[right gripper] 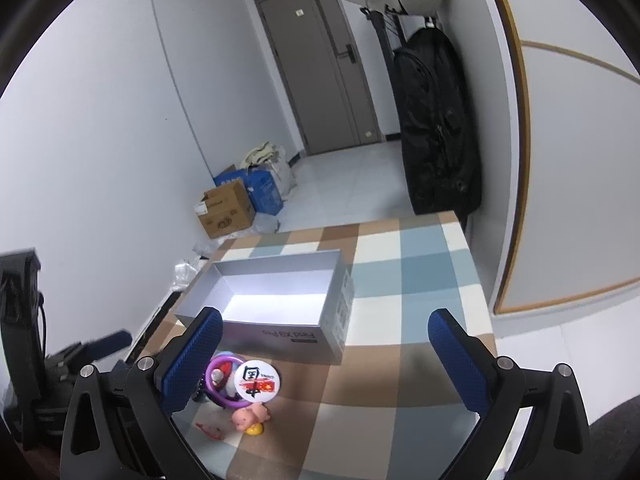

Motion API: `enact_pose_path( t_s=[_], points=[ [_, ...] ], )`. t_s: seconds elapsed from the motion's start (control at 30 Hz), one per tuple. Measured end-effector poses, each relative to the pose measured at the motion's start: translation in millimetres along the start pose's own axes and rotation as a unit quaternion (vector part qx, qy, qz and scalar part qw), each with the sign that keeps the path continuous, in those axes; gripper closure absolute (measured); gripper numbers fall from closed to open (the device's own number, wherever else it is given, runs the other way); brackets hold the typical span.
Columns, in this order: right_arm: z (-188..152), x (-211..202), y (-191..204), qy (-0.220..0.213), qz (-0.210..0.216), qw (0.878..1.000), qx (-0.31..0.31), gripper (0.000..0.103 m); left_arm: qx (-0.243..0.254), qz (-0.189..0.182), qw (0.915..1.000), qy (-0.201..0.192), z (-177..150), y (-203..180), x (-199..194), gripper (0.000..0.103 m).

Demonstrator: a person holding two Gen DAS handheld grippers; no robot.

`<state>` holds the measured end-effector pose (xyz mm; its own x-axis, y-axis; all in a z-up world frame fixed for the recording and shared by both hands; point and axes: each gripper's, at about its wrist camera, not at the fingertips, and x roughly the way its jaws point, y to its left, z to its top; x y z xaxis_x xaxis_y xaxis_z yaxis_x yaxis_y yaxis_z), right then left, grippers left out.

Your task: Organize jewelry

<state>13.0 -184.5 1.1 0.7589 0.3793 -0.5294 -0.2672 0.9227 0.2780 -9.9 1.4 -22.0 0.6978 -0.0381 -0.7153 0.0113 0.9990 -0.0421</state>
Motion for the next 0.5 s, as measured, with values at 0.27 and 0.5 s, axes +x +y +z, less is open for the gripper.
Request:
enact_pose_path(
  t_s=[0.27,0.5],
  points=[
    [2.0,0.4,-5.3,0.002,0.021,1.0,0.014,0.0,0.022,-0.023,0.9927,0.117,-21.9,-5.1,10.5,0.01],
    [3.1,9.1,-4.1,0.016,0.045,0.999,0.016,0.0,0.056,-0.05,0.9872,0.141,-27.1,-17.9,11.5,0.024]
  ],
)
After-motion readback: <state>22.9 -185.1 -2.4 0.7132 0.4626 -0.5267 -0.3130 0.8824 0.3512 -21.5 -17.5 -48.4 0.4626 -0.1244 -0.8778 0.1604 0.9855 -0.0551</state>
